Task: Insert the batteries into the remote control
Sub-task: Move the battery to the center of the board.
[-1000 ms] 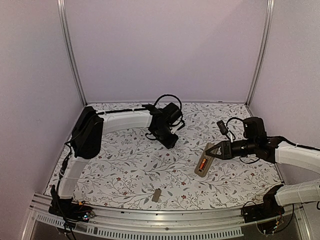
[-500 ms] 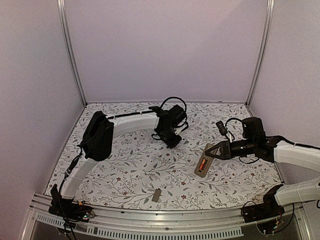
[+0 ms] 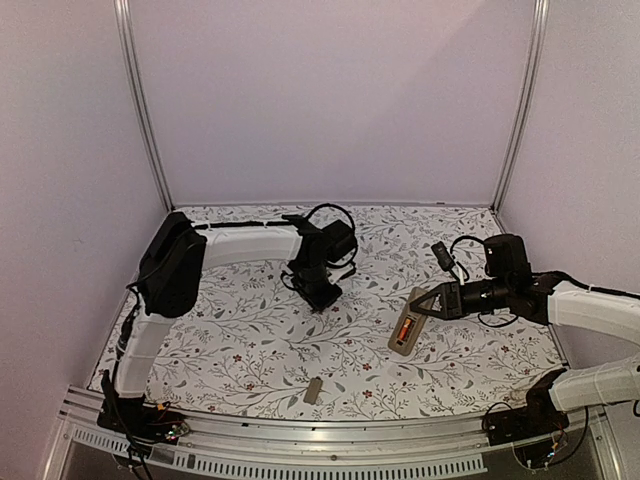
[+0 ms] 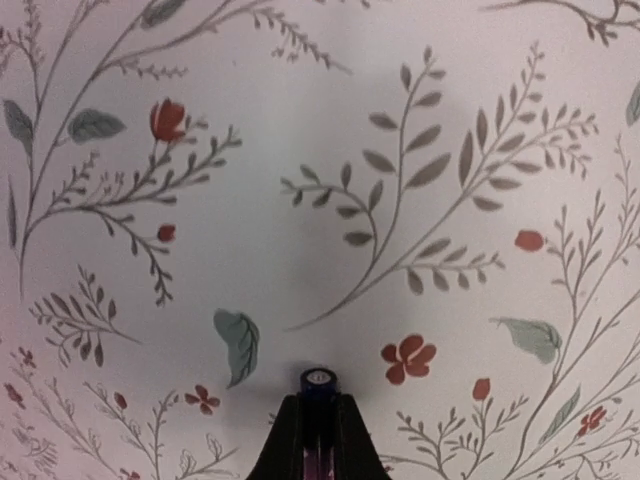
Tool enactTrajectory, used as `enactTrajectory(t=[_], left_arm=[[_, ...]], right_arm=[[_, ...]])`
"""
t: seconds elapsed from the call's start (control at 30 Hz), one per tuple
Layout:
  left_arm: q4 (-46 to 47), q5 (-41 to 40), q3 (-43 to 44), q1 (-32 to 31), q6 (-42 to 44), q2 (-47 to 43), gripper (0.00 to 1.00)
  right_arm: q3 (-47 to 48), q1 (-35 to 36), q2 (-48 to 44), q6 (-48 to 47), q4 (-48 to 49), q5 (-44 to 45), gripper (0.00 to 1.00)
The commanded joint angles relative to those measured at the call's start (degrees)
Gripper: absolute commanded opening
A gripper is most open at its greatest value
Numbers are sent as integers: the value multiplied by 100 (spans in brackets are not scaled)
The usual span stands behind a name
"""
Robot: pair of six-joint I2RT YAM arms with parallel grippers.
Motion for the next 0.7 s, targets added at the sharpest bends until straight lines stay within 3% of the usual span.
enactTrajectory(t=[0.0, 0.3, 0.67], left_arm=[[-361, 230, -1167, -28, -325, -884, 0], [-599, 264, -2477, -52, -528, -1563, 1], [-753, 216, -2500, -147, -491, -1300, 17]], right_arm=[[178, -24, -7, -17, 17, -163, 0], [178, -28, 24, 11, 41, -223, 0], [178, -29, 41, 4, 57, -223, 0]])
